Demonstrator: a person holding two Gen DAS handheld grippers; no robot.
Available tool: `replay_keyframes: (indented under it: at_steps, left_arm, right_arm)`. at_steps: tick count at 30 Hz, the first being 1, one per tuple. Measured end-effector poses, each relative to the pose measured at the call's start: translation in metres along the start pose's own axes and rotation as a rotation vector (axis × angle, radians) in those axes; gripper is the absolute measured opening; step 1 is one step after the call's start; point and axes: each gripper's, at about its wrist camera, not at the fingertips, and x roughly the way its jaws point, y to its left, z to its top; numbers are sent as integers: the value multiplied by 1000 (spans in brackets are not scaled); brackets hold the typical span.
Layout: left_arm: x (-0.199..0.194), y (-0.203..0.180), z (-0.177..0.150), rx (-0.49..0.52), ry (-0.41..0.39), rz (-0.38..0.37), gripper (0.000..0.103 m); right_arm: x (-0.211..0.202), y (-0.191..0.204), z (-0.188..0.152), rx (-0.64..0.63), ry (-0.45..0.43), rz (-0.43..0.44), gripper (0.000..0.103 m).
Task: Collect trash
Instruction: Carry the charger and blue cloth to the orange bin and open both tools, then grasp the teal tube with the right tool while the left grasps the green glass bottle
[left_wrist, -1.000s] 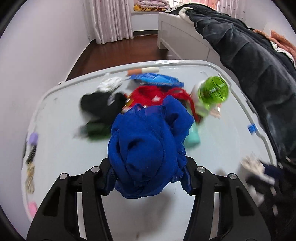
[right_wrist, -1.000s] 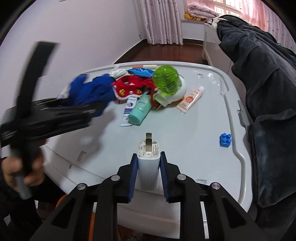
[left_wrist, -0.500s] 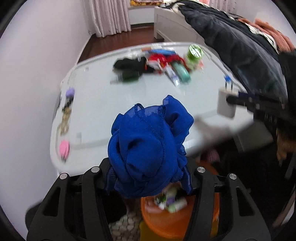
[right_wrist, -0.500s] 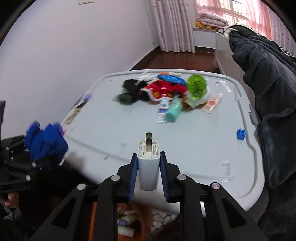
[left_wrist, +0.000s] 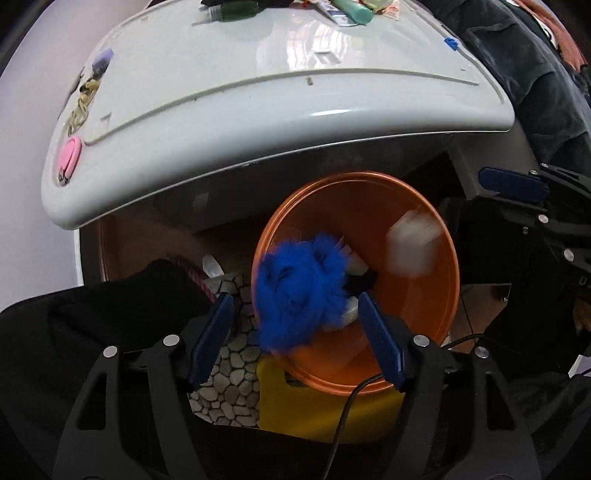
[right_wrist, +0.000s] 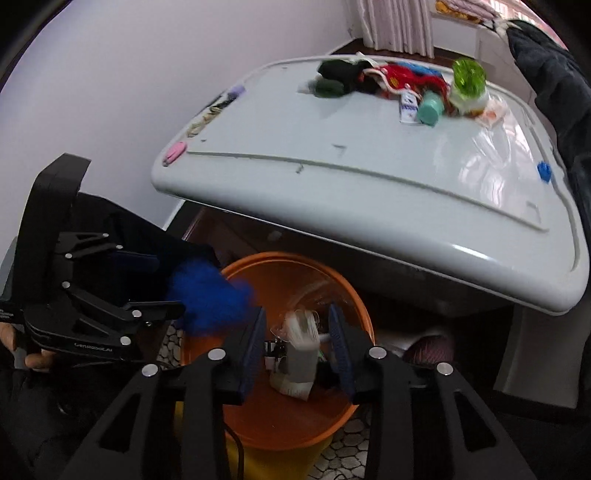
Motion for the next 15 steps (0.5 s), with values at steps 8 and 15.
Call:
replay_keyframes:
  at_steps: [8,15]
  left_arm:
    - [-12,0,14,19,-64,19,69]
    - [-26,4,54,10,-172,57,69]
  right_arm:
    - [-22,-43,56,67,-104,-59,39]
    - [2,-95,160,165,-156,-145,39]
